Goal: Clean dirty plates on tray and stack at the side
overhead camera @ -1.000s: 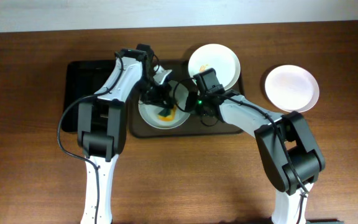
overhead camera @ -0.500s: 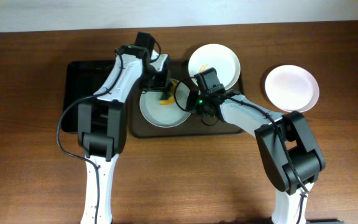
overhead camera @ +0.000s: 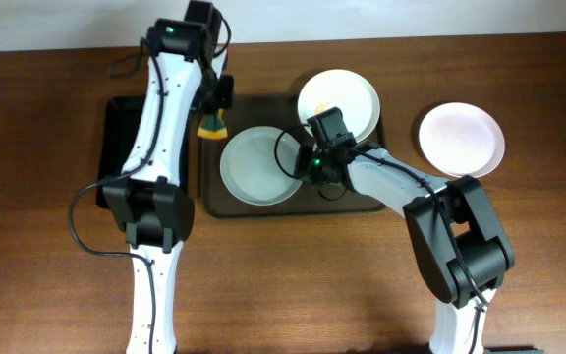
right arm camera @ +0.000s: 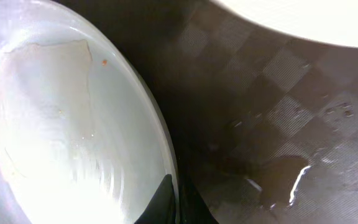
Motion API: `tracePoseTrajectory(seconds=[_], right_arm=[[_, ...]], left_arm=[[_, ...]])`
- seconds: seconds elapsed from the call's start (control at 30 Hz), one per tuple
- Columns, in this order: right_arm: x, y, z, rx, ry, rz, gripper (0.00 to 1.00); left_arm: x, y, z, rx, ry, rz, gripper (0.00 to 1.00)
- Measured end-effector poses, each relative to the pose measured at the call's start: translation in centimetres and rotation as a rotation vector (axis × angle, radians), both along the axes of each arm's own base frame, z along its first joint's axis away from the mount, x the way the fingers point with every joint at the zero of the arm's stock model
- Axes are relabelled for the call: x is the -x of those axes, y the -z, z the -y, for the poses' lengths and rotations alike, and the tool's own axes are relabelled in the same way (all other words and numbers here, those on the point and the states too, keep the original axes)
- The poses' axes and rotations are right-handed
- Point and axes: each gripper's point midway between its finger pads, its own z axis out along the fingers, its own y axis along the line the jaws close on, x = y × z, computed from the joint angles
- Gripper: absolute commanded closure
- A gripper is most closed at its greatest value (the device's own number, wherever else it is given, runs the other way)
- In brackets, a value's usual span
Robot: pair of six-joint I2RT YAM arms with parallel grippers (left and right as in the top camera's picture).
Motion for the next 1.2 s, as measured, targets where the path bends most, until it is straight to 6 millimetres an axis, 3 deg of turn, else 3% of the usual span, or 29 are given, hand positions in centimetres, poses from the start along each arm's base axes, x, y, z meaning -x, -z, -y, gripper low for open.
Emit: tracePoseTrajectory(seconds=[0.23,0.53,0.63,0.8,1.07,1.2], right_arm=[[2.4,-1.1,1.0,0.075,-0.094,-0.062,0.96],[3.4,-9.0,5.0,0.327,-0.088,0.111,0.96],[4.0,-12.1,4.7,0.448,-0.086,0.232,0.96],[4.8,-15.3,3.9,0.664,-0.067,0.408,0.96],[5.1,-21.0,5.4,1.001,0.101,0.665,0.96],[5.3,-22.4,6.1,1.073,0.153,0.710,0.96]], left_arm=[[0.0,-0.7,0.8,0.048,0.009,0.007,0.99],[0.1,-0.7,0.9,0.052,0.010,0.005,0.99],[0.1,-0.7,0.9,0.052,0.010,0.004,0.99],[0.2,-0.7,0.9,0.051,0.010,0.001,0.99],[0.2,-0.7,0.9,0.051,0.010,0.001,0.99],[0.2,-0.7,0.9,0.051,0.010,0.001,0.99]])
